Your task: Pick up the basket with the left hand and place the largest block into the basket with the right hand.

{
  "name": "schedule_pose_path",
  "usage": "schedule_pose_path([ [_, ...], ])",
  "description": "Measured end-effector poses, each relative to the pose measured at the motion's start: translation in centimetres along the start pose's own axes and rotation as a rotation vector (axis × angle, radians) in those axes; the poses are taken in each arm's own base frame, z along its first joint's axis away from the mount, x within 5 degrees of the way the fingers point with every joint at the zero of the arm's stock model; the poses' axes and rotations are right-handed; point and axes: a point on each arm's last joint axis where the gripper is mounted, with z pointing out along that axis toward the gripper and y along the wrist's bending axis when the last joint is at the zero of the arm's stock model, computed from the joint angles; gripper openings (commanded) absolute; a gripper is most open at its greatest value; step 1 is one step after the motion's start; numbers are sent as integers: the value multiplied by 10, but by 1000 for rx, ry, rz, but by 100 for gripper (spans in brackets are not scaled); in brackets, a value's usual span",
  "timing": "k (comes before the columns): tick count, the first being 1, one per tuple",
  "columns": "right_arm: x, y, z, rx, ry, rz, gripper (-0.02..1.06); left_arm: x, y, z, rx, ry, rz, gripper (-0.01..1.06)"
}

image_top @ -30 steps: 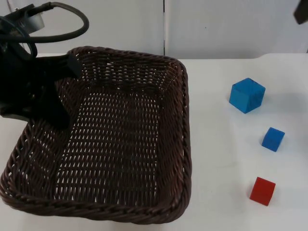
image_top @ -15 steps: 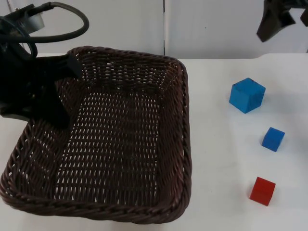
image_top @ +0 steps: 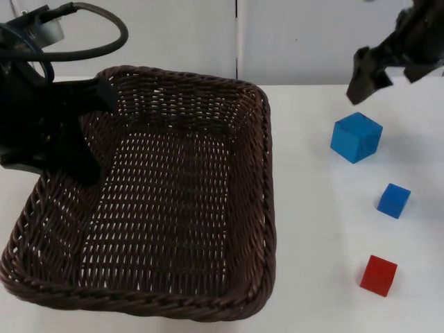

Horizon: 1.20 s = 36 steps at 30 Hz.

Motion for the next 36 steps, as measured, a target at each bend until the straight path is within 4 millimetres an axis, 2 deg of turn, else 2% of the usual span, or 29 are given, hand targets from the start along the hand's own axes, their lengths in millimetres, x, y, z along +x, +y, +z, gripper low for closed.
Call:
schedule_pose_path([
  [3,4,2,24,-38,-11,12,105,0,0,0,0,-2,0,0],
  [4,4,2,24,-38,-11,12,105,0,0,0,0,-2,0,0],
  [11,14,-2,64,-21,-38,30,105,0,0,0,0,-2,0,0],
  [20,23,-4,85,-15,-22,30,102,0,0,0,0,-2,0,0],
  [23,26,-4,90,-18,-11,32,90,0,0,0,-1,-3,0,0],
  [25,26,-4,90,-16,-10,29,71,0,0,0,-1,-3,0,0],
  [26,26,-4,91,-14,-9,26,71,0,0,0,-1,-3,0,0],
  [30,25,-4,90,-11,-15,25,32,0,0,0,-1,-3,0,0],
  [31,25,-4,89,-12,-15,24,32,0,0,0,-1,-3,0,0],
  [34,19,-2,74,-24,-13,18,6,0,0,0,-1,-3,0,0],
  [35,15,-2,65,-27,-20,15,0,0,0,0,-1,-3,0,0],
  [36,15,-2,65,-27,-20,15,0,0,0,0,-1,-3,0,0],
])
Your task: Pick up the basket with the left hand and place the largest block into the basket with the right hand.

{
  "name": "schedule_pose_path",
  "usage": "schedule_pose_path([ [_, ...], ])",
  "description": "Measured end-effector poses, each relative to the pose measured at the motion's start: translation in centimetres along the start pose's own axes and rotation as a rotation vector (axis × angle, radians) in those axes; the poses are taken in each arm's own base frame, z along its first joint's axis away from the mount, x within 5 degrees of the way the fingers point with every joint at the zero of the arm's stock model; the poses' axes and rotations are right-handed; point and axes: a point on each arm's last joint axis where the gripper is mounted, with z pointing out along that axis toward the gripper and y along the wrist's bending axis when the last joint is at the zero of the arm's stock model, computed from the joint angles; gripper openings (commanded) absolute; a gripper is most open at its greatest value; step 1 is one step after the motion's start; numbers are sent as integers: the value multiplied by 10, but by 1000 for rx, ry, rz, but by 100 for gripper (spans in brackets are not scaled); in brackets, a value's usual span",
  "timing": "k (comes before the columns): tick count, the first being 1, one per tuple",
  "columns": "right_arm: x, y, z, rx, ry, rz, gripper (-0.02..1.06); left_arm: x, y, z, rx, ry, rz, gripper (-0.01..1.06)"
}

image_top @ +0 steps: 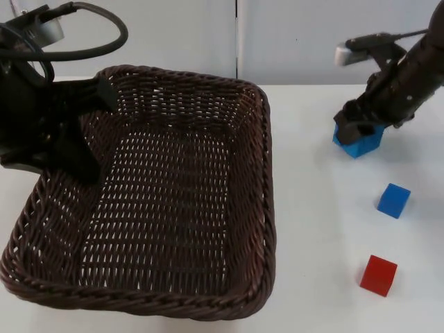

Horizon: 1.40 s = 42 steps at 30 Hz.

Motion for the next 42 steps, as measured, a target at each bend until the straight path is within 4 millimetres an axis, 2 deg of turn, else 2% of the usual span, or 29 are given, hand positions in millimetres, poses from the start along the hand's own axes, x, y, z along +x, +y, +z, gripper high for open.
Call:
schedule_pose_path([
  [4,-17,5,-45,-15,-28,-19,0,0,0,0,0,0,0,0],
  [5,-17,5,-45,-15,-28,-19,0,0,0,0,0,0,0,0],
  [10,-29,15,-103,-41,-46,-47,0,0,0,0,0,-2,0,0],
  [11,-29,15,-103,-41,-46,-47,0,0,0,0,0,-2,0,0],
  [14,-33,21,-133,-52,-56,-62,0,0,0,0,0,-2,0,0],
  [16,-33,22,-140,-55,-55,-68,0,0,0,0,0,-2,0,0],
  [22,-35,30,-187,-50,-80,-74,0,0,0,0,0,-2,0,0],
  [33,-14,42,-224,-32,-99,-52,0,0,0,0,0,-2,0,0],
  [42,-12,49,-242,-32,-135,-24,0,0,0,0,0,-2,0,0],
])
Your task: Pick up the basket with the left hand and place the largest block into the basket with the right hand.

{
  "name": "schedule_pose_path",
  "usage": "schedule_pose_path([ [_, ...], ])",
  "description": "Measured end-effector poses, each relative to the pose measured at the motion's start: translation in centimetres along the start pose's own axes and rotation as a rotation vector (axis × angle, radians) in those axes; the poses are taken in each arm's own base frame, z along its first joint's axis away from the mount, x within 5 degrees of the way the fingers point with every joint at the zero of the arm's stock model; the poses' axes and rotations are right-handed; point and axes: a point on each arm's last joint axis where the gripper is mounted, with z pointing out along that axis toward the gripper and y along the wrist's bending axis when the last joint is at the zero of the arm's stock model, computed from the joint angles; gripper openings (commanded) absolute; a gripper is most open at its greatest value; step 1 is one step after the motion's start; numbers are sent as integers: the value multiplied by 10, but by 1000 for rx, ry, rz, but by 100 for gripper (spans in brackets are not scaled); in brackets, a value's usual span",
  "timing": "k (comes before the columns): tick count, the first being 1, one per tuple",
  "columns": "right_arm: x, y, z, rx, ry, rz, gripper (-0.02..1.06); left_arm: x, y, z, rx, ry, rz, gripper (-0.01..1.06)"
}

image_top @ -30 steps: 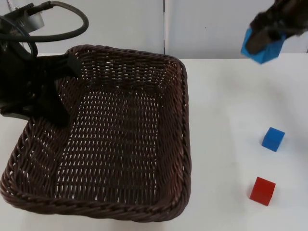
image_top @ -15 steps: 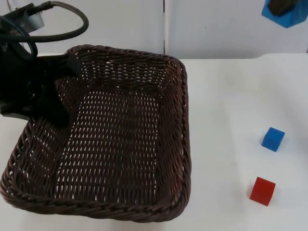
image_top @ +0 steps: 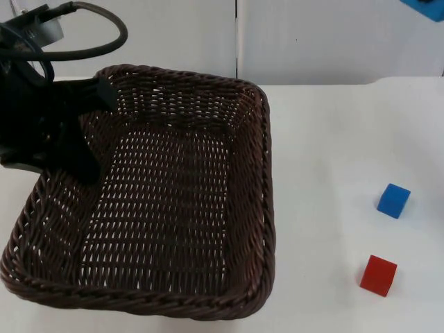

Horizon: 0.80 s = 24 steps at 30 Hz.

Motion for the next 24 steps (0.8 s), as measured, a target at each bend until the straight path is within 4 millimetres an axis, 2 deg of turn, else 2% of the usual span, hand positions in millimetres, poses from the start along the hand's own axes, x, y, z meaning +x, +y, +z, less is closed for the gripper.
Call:
schedule_pose_path([
  [5,-6,24,2,-34,-13,-56,0,0,0,0,0,0,0,0],
  [8,-14,57,7,-76,-54,-129,0,0,0,0,0,0,0,0],
  [9,-14,57,7,-76,-54,-129,0,0,0,0,0,0,0,0],
  [14,-22,115,10,-157,-114,-245,0,0,0,0,0,0,0,0],
  [15,-22,115,10,-157,-114,-245,0,0,0,0,0,0,0,0],
  [18,-22,146,9,-203,-145,-304,0,0,0,0,0,0,0,0],
  [19,-22,146,9,-203,-145,-304,0,0,0,0,0,0,0,0],
  [22,-22,168,7,-236,-168,-345,0,0,0,0,0,2,0,0],
  [24,-22,170,9,-239,-171,-349,0,0,0,0,0,2,0,0],
])
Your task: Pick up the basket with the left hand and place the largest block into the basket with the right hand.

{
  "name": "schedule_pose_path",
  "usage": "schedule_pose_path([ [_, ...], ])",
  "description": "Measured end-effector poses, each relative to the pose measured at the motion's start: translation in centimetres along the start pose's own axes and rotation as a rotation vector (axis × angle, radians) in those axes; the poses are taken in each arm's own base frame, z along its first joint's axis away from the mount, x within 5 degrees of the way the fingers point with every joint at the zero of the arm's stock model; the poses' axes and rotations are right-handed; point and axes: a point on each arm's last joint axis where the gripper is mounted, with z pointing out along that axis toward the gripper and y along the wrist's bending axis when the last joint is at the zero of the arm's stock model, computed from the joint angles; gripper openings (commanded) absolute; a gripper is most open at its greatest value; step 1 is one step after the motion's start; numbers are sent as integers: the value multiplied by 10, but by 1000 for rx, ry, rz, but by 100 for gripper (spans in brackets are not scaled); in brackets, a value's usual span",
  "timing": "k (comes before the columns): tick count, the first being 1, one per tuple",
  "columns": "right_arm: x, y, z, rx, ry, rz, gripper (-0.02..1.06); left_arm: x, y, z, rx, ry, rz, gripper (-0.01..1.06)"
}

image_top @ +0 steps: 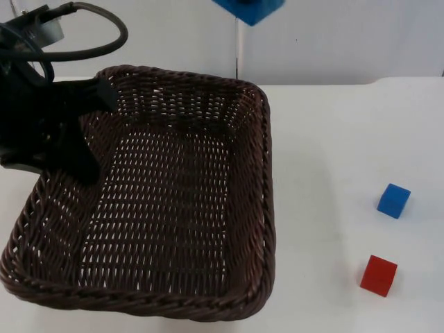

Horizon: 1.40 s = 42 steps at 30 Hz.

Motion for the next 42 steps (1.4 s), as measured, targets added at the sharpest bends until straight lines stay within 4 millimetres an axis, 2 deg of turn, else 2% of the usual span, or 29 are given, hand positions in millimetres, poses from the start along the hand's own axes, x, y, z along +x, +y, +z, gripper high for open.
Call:
schedule_pose_path([
  [8,10,-2,30,-16,62,11,0,0,0,0,0,0,0,0],
  [12,22,-4,63,-44,114,53,0,0,0,0,0,0,0,0],
  [13,22,-4,63,-44,114,53,0,0,0,0,0,0,0,0],
  [16,29,-4,87,-74,124,117,0,0,0,0,0,0,0,0],
  [17,29,-4,87,-74,124,117,0,0,0,0,0,0,0,0],
  [21,42,-4,118,-113,143,176,0,0,0,0,0,0,0,0],
  [28,57,-3,143,-140,184,194,3,0,0,0,0,0,0,0],
  [29,59,-3,146,-142,192,193,7,0,0,0,0,0,0,0],
  [31,61,-3,148,-145,199,190,22,0,0,0,0,0,0,0],
  [32,62,-3,149,-145,200,185,22,0,0,0,0,0,0,0],
  [34,62,-3,149,-147,204,181,40,0,0,0,0,0,0,0],
  [36,62,-3,149,-148,203,181,68,0,0,0,0,-2,0,0],
  [37,62,-3,149,-148,203,179,68,0,0,0,0,-2,0,0],
  [40,62,-3,149,-150,204,180,88,0,0,0,0,-2,0,0],
  [42,62,-3,149,-150,204,180,90,0,0,0,-1,0,-1,0],
])
